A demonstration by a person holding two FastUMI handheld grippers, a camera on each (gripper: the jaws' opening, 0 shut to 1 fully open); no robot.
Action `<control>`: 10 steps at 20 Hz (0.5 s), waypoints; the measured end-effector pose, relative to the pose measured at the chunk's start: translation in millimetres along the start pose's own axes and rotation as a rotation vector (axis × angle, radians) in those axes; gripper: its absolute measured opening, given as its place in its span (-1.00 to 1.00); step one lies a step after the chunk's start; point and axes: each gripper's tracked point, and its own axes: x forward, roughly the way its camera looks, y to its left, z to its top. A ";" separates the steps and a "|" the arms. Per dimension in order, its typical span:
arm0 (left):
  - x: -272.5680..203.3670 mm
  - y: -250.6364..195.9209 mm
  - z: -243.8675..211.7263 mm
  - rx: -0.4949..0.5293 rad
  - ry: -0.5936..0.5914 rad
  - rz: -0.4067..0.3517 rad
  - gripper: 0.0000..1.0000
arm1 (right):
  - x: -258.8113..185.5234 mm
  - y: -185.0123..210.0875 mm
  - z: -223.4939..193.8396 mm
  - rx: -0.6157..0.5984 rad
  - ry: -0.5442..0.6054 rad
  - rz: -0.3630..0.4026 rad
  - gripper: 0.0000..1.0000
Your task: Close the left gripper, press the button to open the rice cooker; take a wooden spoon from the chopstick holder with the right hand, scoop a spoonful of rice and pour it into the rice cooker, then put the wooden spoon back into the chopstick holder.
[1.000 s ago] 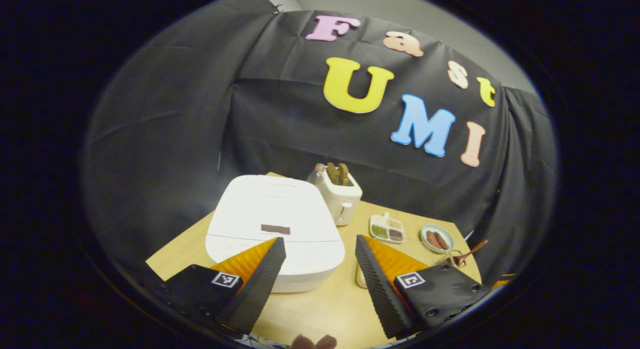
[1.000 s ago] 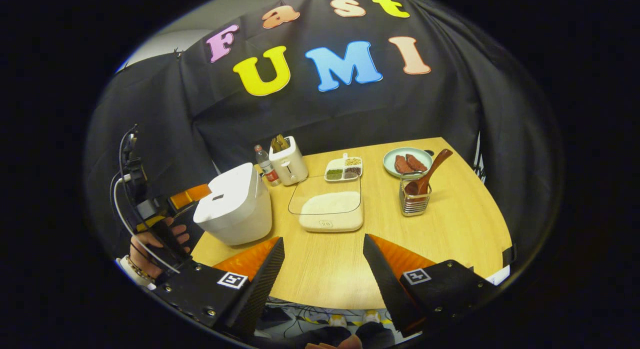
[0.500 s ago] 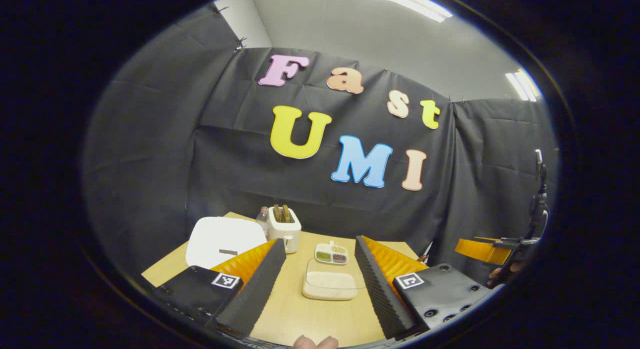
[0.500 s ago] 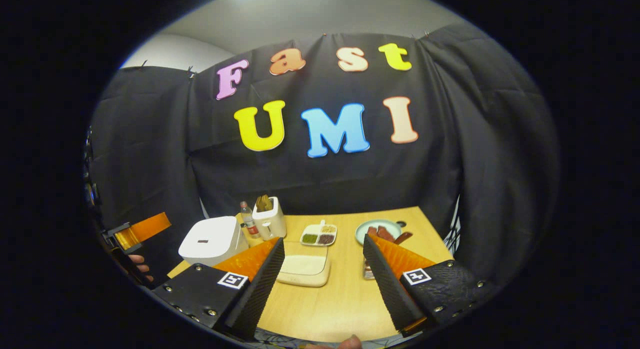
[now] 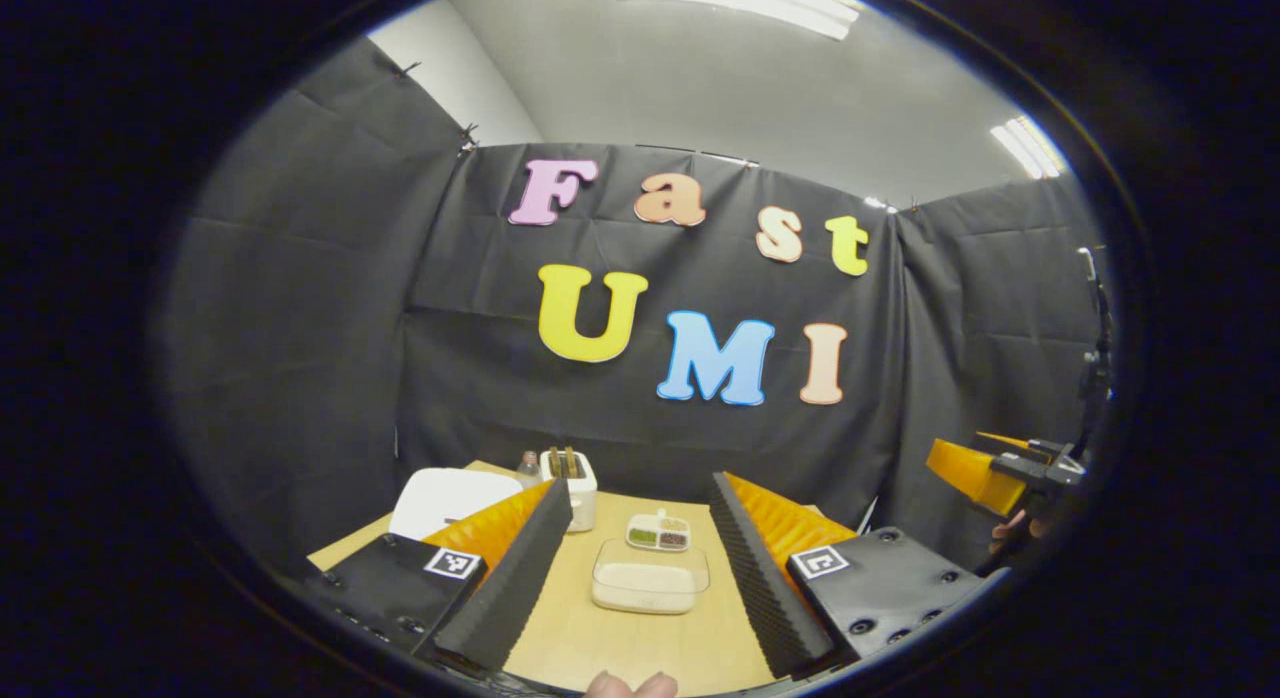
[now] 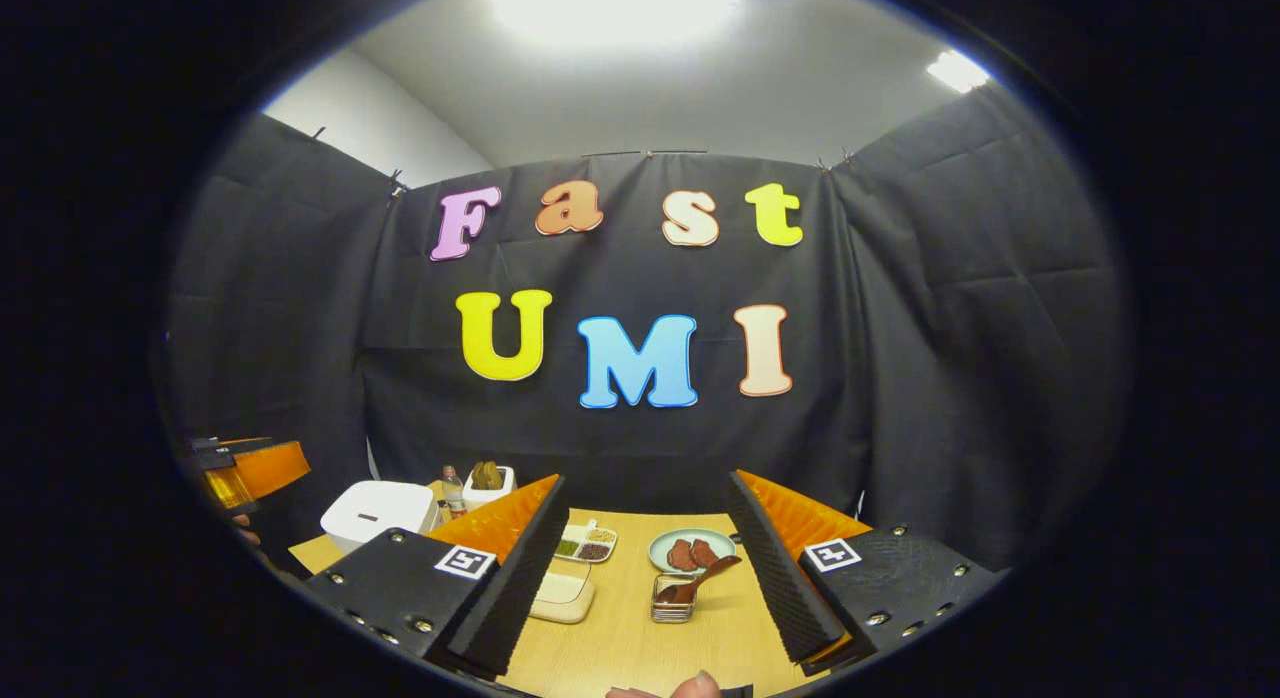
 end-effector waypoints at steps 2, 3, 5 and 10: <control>-2.8 9.1 7.9 0.016 -0.018 0.032 0.87 | -4.0 -3.0 1.3 0.018 0.001 -0.010 0.93; -5.1 11.6 8.2 0.023 -0.020 0.038 0.86 | -5.1 0.9 -1.9 0.021 0.013 0.003 0.93; -10.3 19.6 10.4 0.033 -0.025 0.049 0.86 | -4.2 8.2 -7.9 -0.007 0.029 0.022 0.92; -18.4 39.7 9.8 0.057 -0.016 0.052 0.86 | -6.9 39.8 -4.1 -0.038 0.029 0.062 0.92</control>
